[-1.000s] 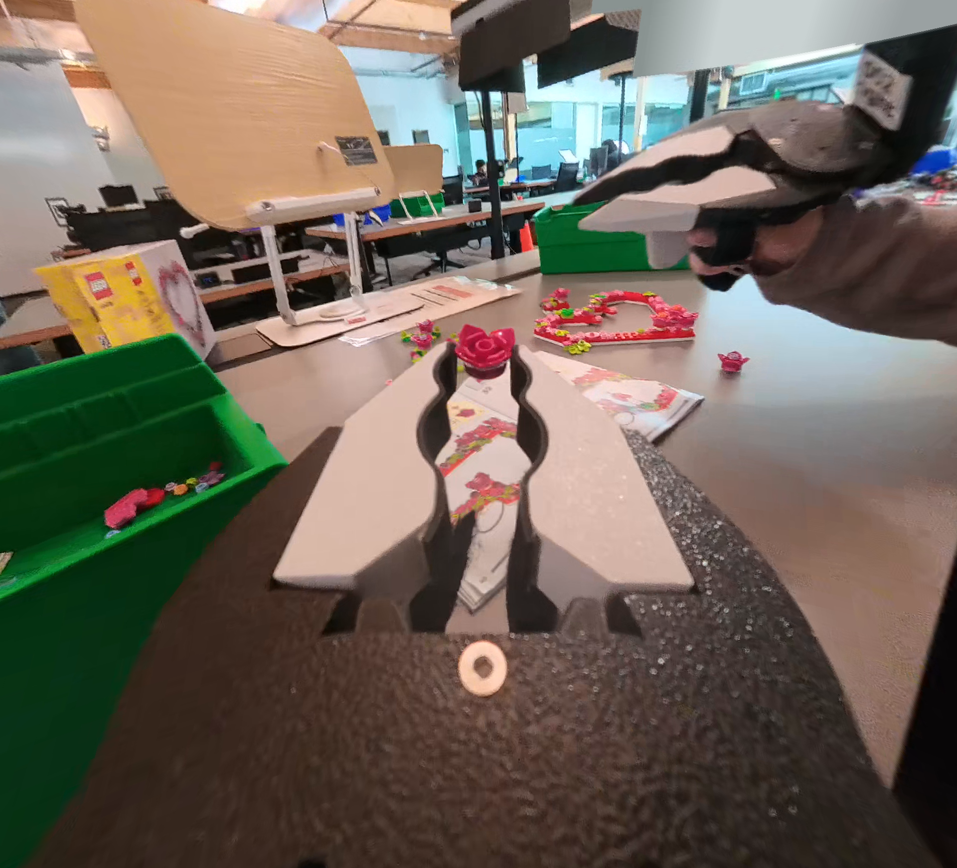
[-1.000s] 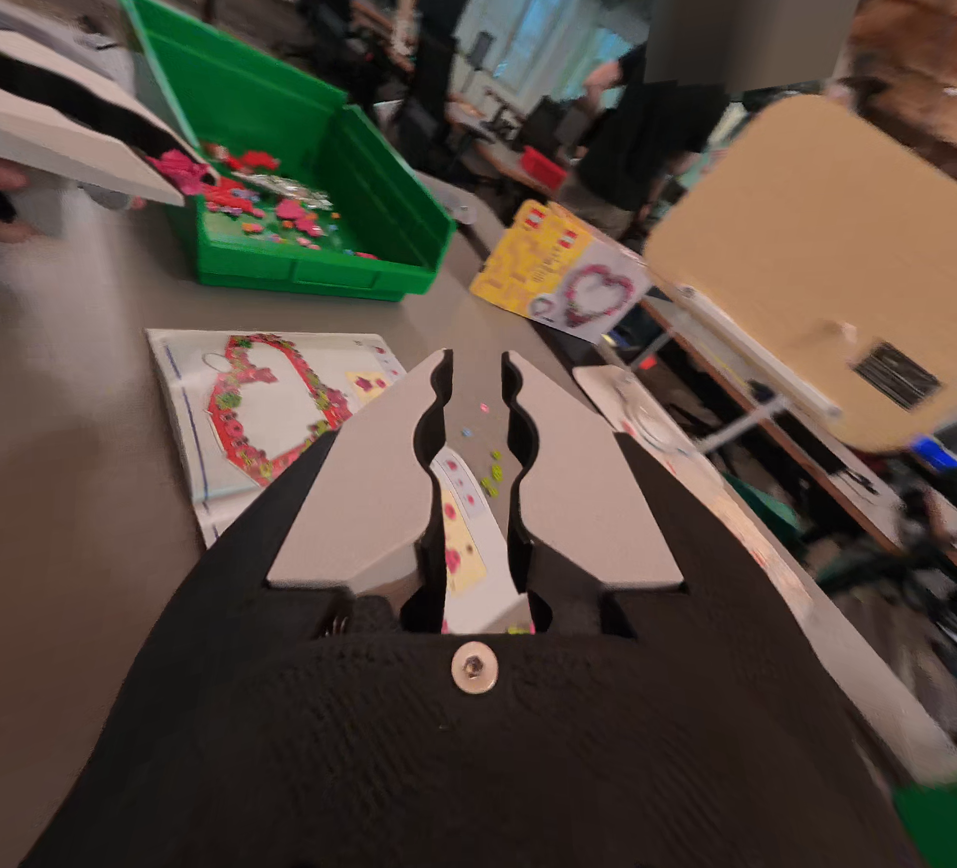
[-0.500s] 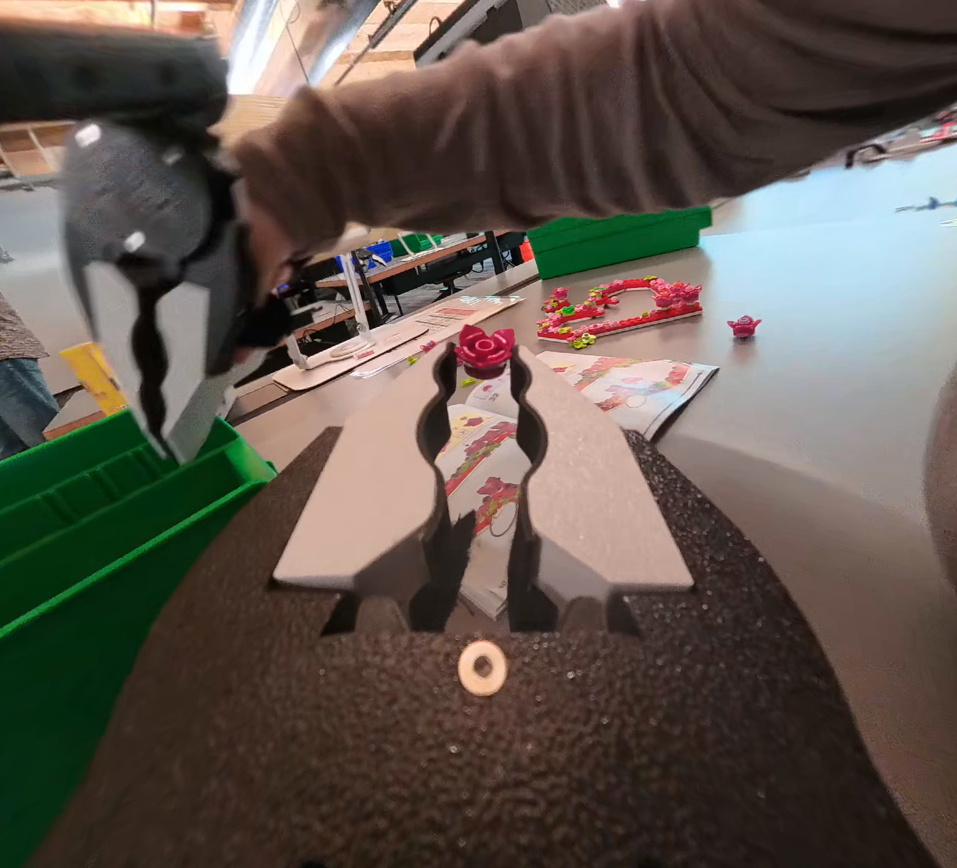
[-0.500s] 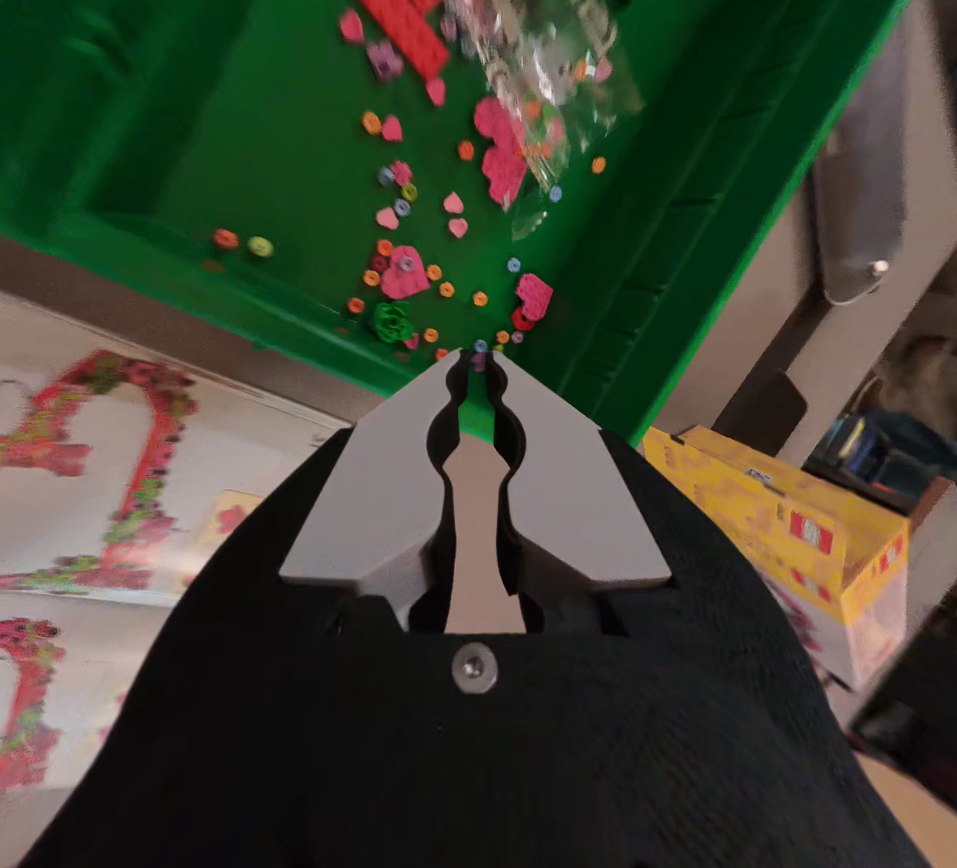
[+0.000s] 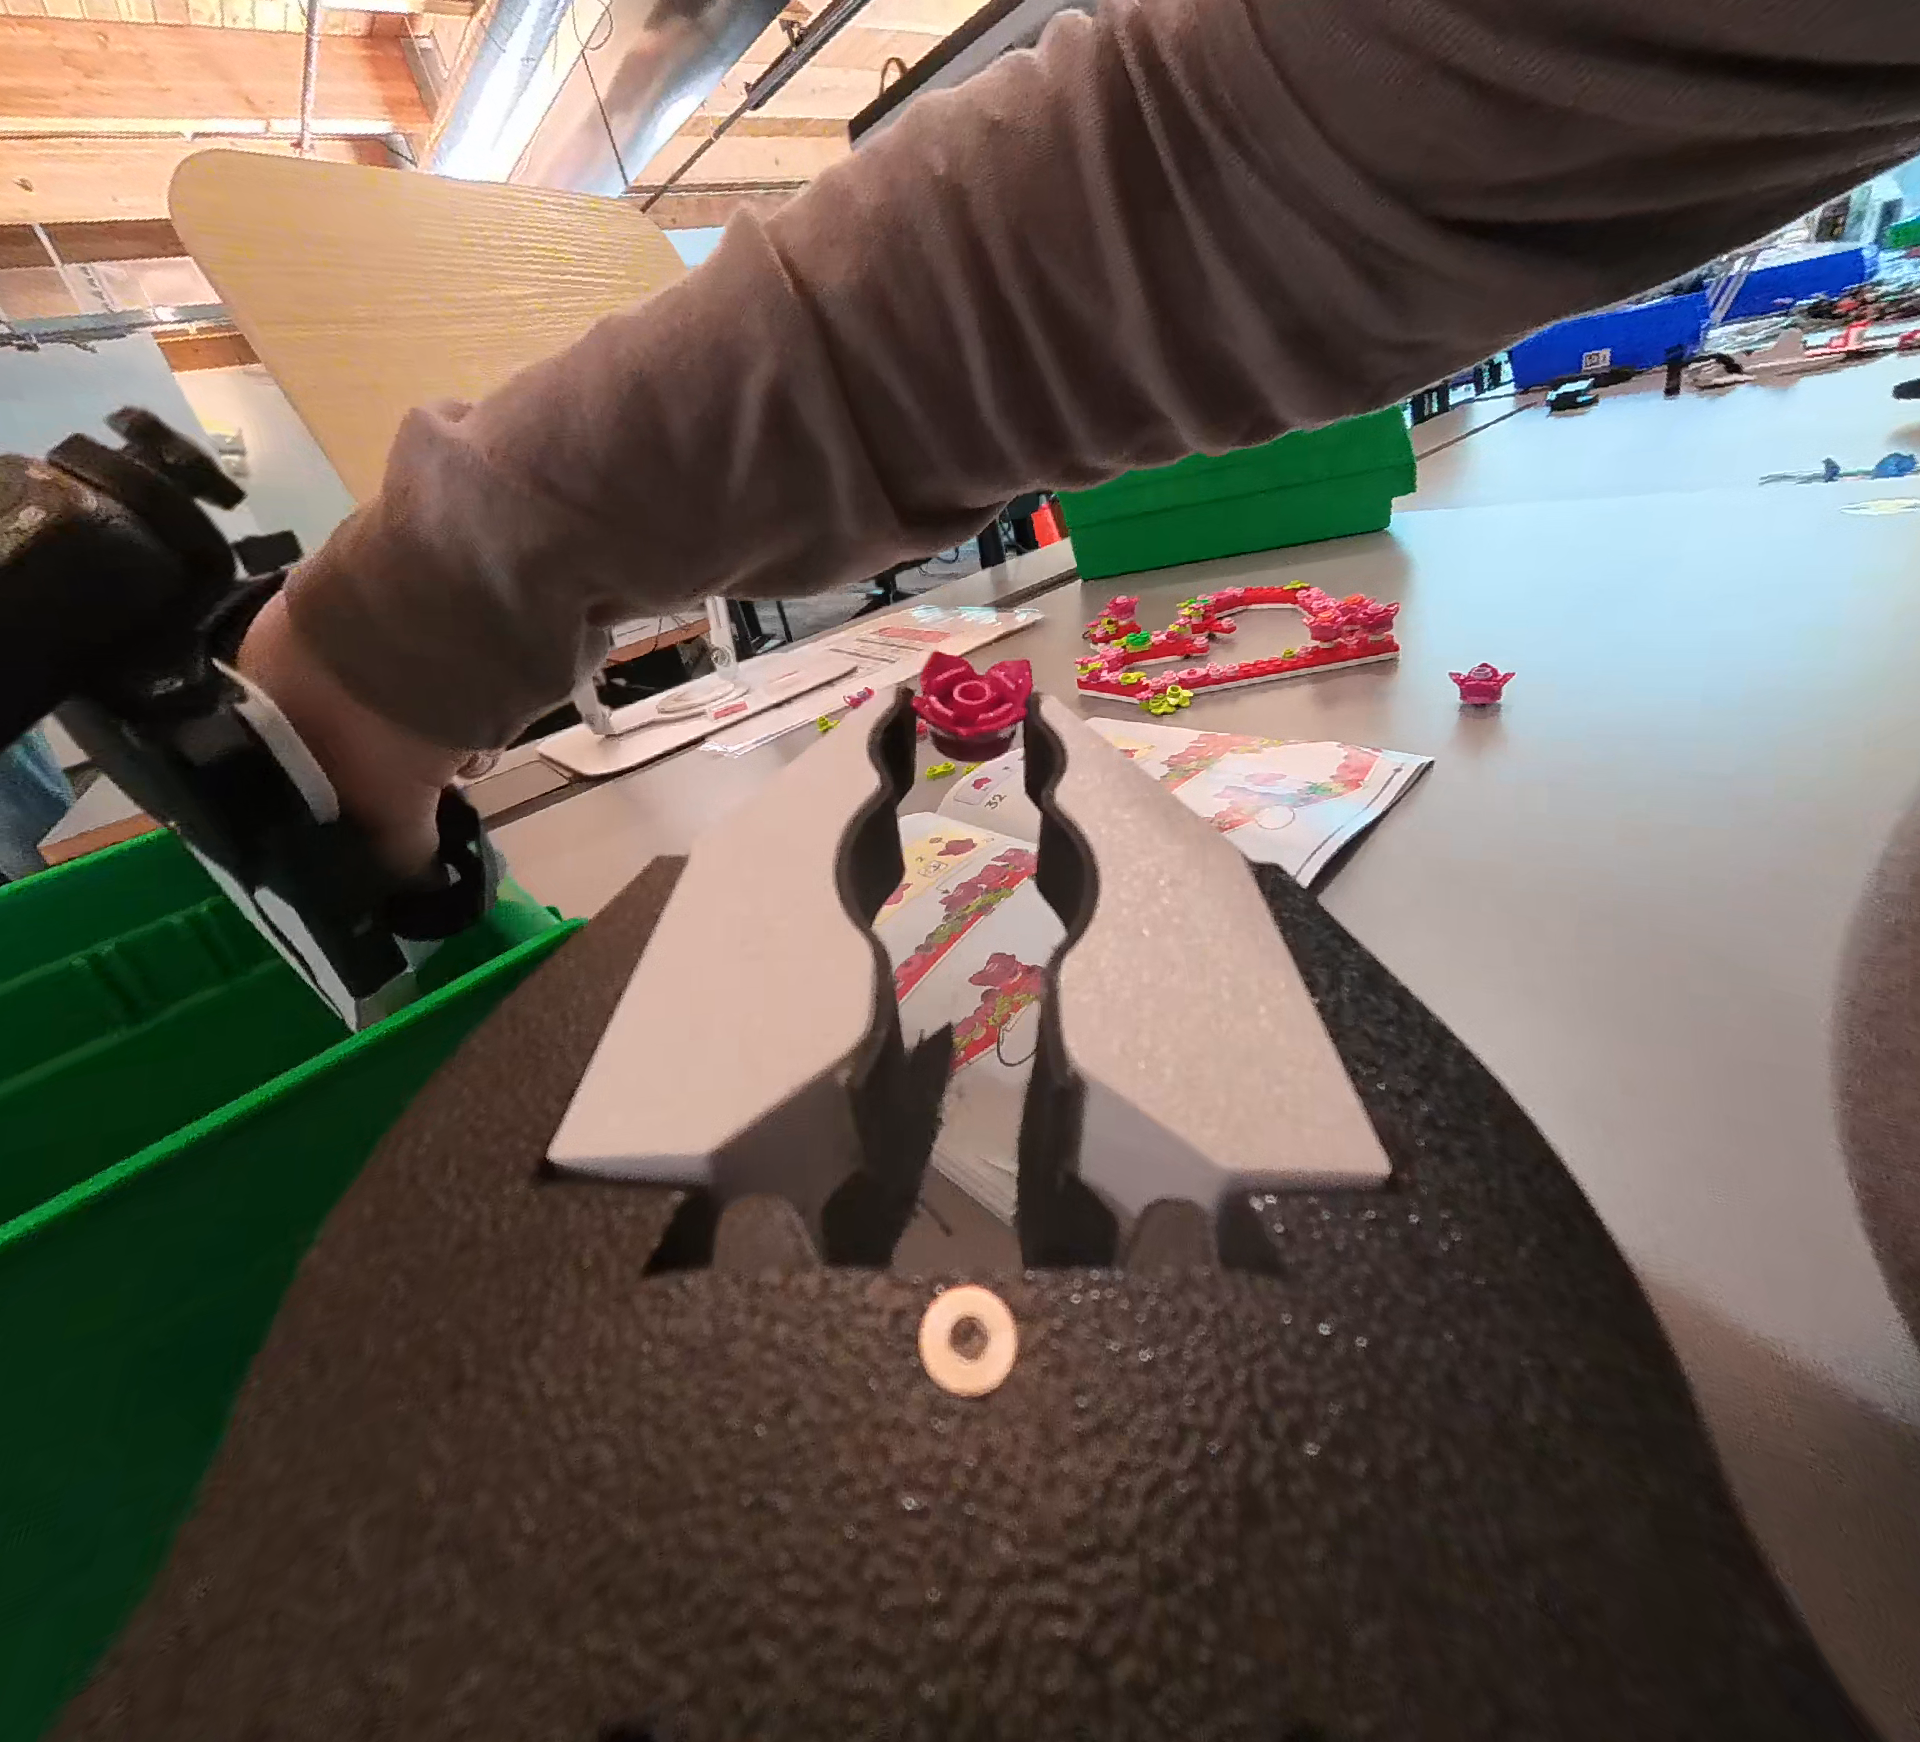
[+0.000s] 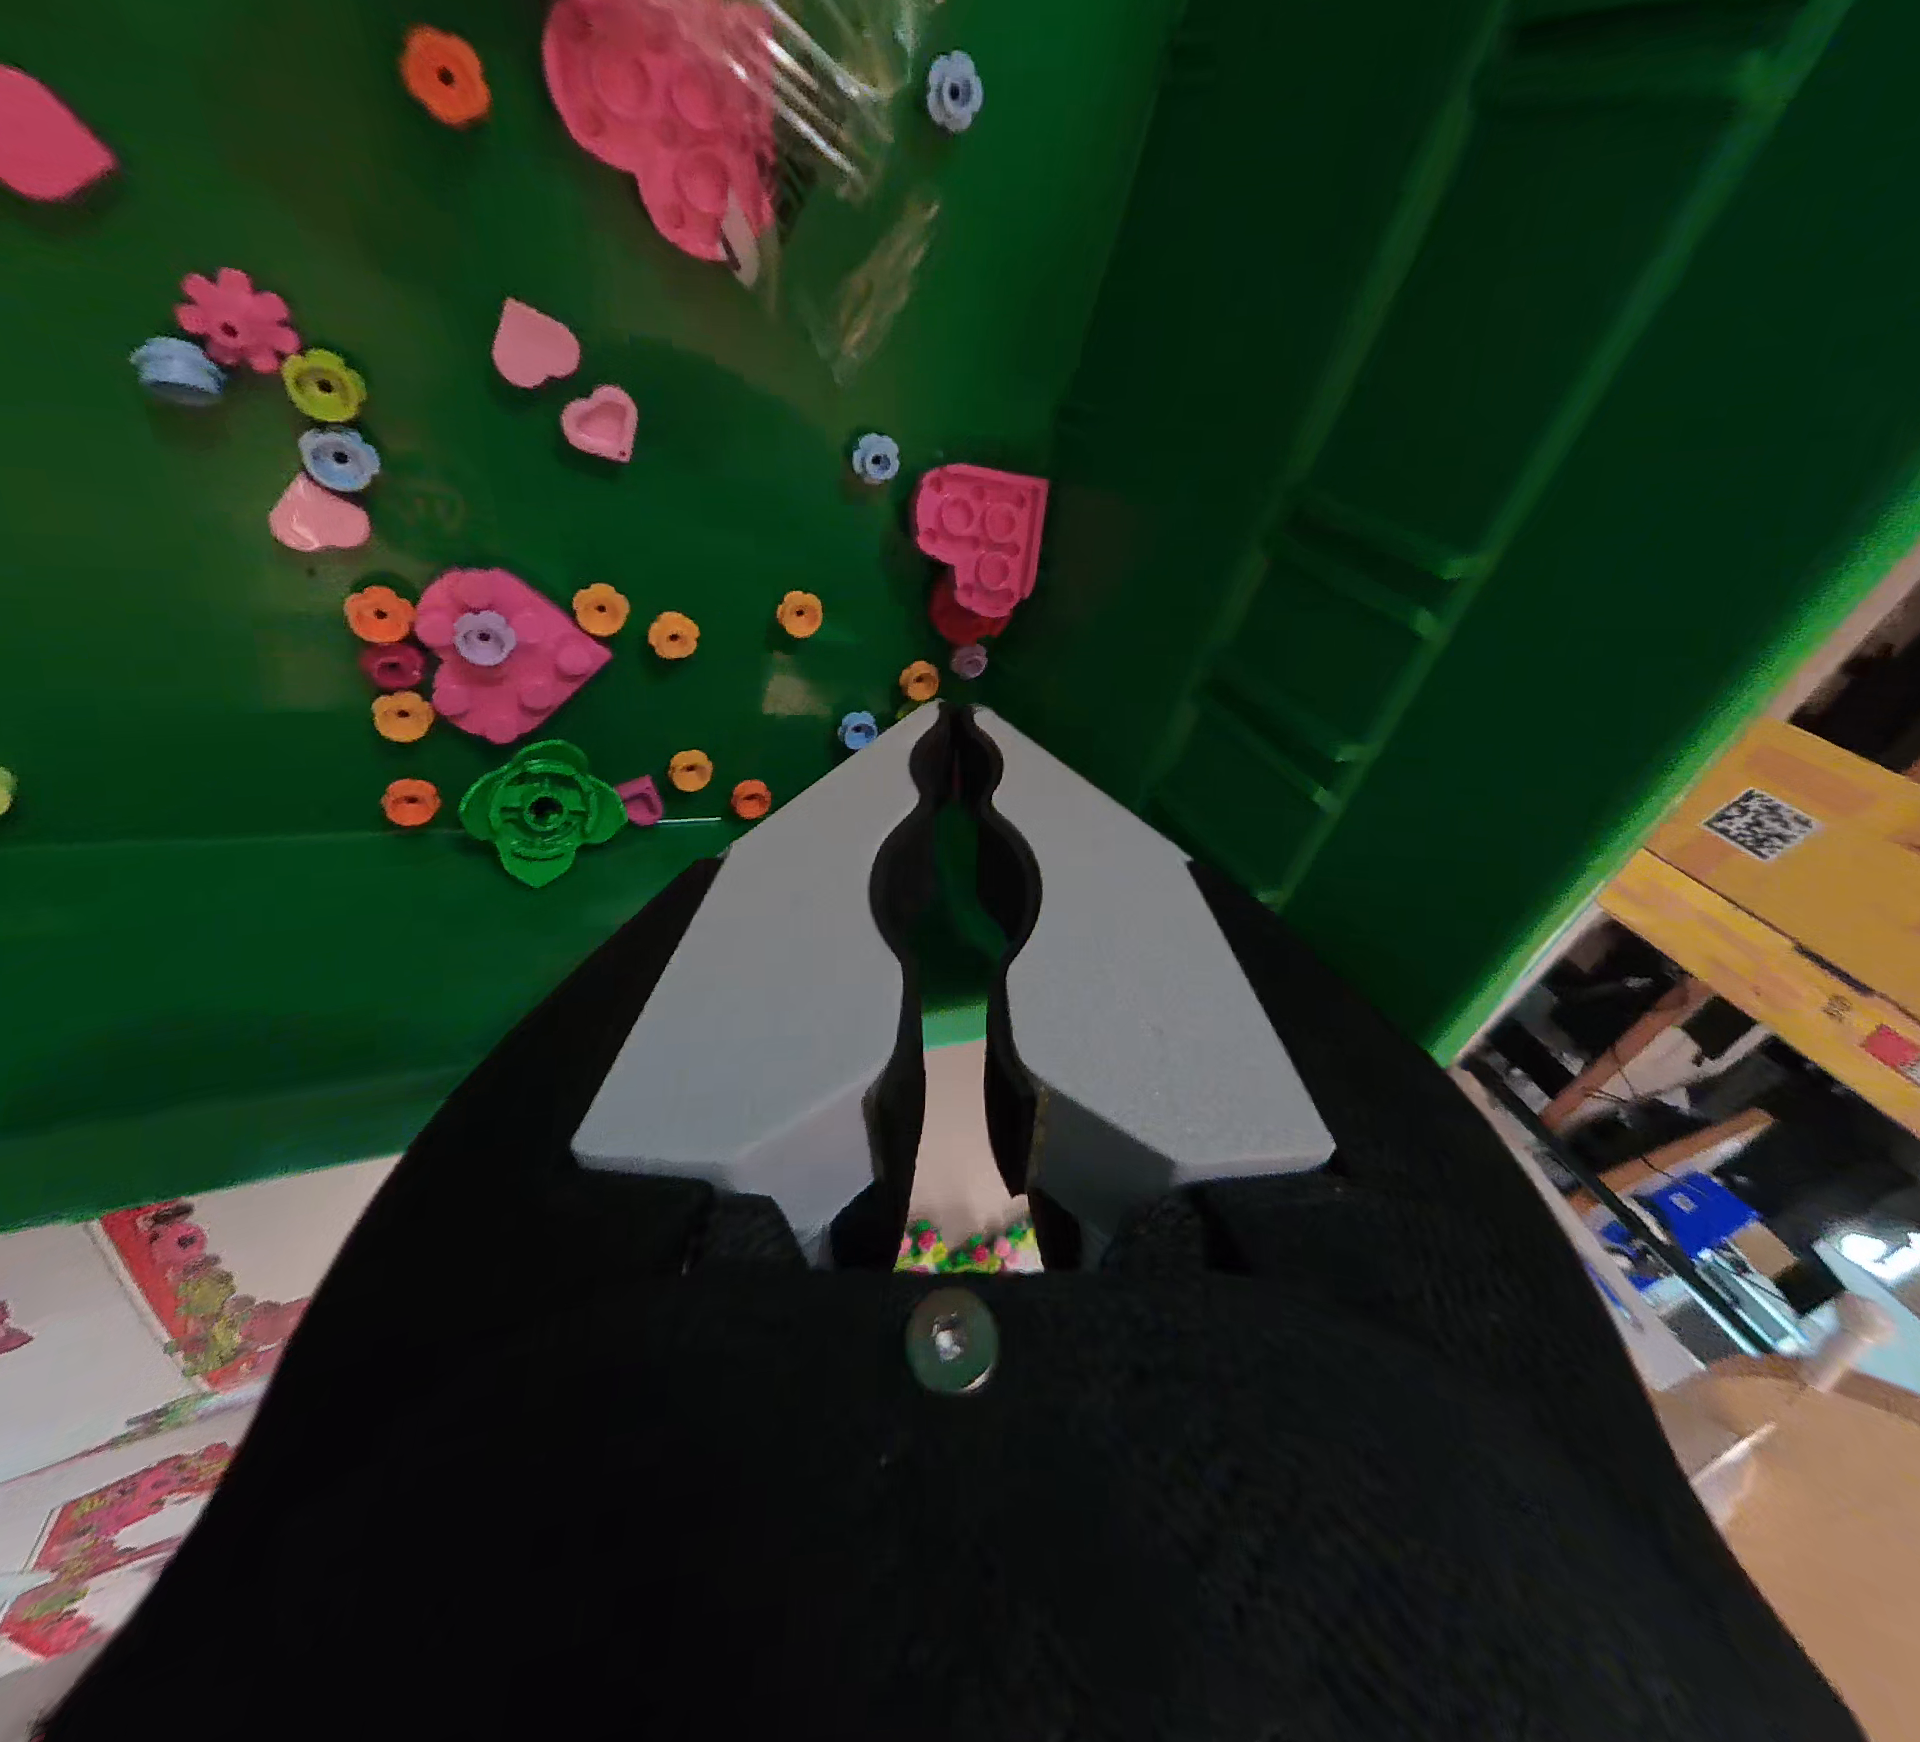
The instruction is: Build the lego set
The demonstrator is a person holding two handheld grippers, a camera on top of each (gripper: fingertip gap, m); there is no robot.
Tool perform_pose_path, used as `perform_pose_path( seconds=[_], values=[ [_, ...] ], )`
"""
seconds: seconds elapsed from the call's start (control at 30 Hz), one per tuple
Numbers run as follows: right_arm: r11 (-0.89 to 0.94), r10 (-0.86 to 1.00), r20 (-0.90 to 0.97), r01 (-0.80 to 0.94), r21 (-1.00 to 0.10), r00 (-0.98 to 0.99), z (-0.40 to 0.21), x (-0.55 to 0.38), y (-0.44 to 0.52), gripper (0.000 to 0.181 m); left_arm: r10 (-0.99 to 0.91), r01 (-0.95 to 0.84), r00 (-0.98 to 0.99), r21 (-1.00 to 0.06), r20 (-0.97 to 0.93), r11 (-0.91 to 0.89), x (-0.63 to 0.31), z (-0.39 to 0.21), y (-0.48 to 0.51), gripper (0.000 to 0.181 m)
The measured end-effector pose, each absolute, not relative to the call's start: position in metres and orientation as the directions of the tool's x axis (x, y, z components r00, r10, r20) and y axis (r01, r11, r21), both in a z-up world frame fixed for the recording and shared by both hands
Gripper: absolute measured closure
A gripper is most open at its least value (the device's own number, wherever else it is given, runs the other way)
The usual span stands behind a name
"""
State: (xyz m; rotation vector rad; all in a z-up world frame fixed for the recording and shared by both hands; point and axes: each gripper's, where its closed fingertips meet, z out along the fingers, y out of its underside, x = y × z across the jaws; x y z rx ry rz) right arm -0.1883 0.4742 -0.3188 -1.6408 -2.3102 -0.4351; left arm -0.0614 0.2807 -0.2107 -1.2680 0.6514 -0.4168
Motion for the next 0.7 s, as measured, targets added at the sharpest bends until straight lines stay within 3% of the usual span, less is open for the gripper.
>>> perform_pose_path(
  seconds=[0.2, 0.43, 0.7],
  values=[
    [0.380, 0.803, 0.443, 0.916, 0.132, -0.397, -0.317, -0.190, 0.487, 0.181, -0.623, -0.070, 0.750, -0.964, -0.221, 0.258, -0.060, -0.212, 0.281, 0.163],
    [0.414, 0.796, 0.464, 0.909, 0.052, -0.389, -0.315, -0.198, 0.500, 0.181, -0.626, -0.075, 0.747, -0.964, -0.224, 0.256, -0.059, -0.213, 0.281, 0.163],
    [0.401, 0.837, 0.345, 0.905, 0.143, -0.426, -0.321, -0.189, 0.496, 0.181, -0.630, -0.079, 0.742, -0.964, -0.227, 0.254, -0.058, -0.214, 0.281, 0.163]
  ],
)
